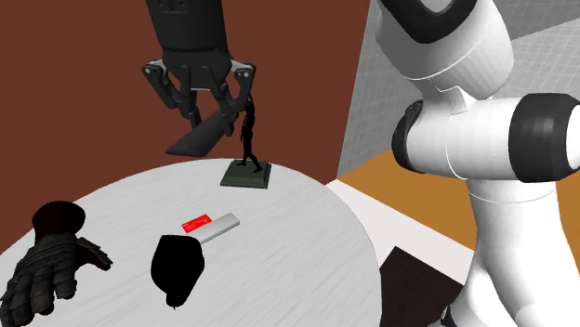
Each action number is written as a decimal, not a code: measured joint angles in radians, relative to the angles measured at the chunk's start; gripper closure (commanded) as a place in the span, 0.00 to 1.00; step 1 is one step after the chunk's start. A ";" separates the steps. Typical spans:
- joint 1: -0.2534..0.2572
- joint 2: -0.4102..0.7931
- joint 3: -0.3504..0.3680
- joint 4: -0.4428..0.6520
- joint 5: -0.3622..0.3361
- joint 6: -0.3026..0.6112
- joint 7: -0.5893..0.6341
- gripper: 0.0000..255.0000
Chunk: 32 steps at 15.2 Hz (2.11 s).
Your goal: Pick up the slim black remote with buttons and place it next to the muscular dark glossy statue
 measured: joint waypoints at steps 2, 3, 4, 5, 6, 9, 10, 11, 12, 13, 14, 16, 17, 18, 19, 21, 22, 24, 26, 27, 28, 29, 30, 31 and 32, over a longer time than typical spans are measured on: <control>-0.041 -0.015 0.007 -0.010 0.006 0.001 -0.030 1.00; -0.129 -0.053 0.039 -0.095 0.044 0.039 -0.028 1.00; -0.195 -0.079 0.054 -0.144 0.073 0.064 -0.044 1.00; -0.288 -0.126 0.078 -0.224 0.118 0.101 -0.058 1.00; -0.360 -0.162 0.092 -0.284 0.156 0.132 -0.074 1.00; -0.506 -0.229 0.106 -0.367 0.224 0.184 -0.148 1.00; -0.538 -0.238 0.103 -0.378 0.233 0.195 -0.174 1.00; -0.583 -0.259 0.104 -0.403 0.253 0.213 -0.202 1.00; -0.633 -0.285 0.104 -0.434 0.279 0.235 -0.230 1.00; -0.669 -0.301 0.101 -0.451 0.296 0.250 -0.259 1.00; -0.690 -0.303 0.095 -0.452 0.299 0.258 -0.283 1.00; -0.753 -0.326 0.084 -0.471 0.322 0.278 -0.341 1.00; -0.767 -0.322 0.078 -0.469 0.321 0.285 -0.363 1.00; -0.809 -0.345 0.072 -0.494 0.343 0.304 -0.394 1.00; -0.836 -0.355 0.065 -0.505 0.356 0.317 -0.421 1.00; -0.873 -0.361 0.052 -0.518 0.364 0.336 -0.462 1.00; -0.895 -0.378 0.049 -0.547 0.383 0.359 -0.475 1.00; -0.918 -0.401 0.046 -0.593 0.407 0.395 -0.483 1.00; -0.935 -0.420 0.043 -0.634 0.427 0.427 -0.489 1.00; -0.948 -0.438 0.039 -0.666 0.443 0.451 -0.494 1.00; -0.960 -0.456 0.036 -0.694 0.460 0.471 -0.501 1.00; -0.969 -0.472 0.032 -0.720 0.475 0.490 -0.505 1.00; -0.978 -0.486 0.028 -0.744 0.488 0.508 -0.512 1.00; -0.986 -0.500 0.023 -0.772 0.501 0.529 -0.517 1.00; -0.988 -0.506 0.021 -0.788 0.506 0.543 -0.517 1.00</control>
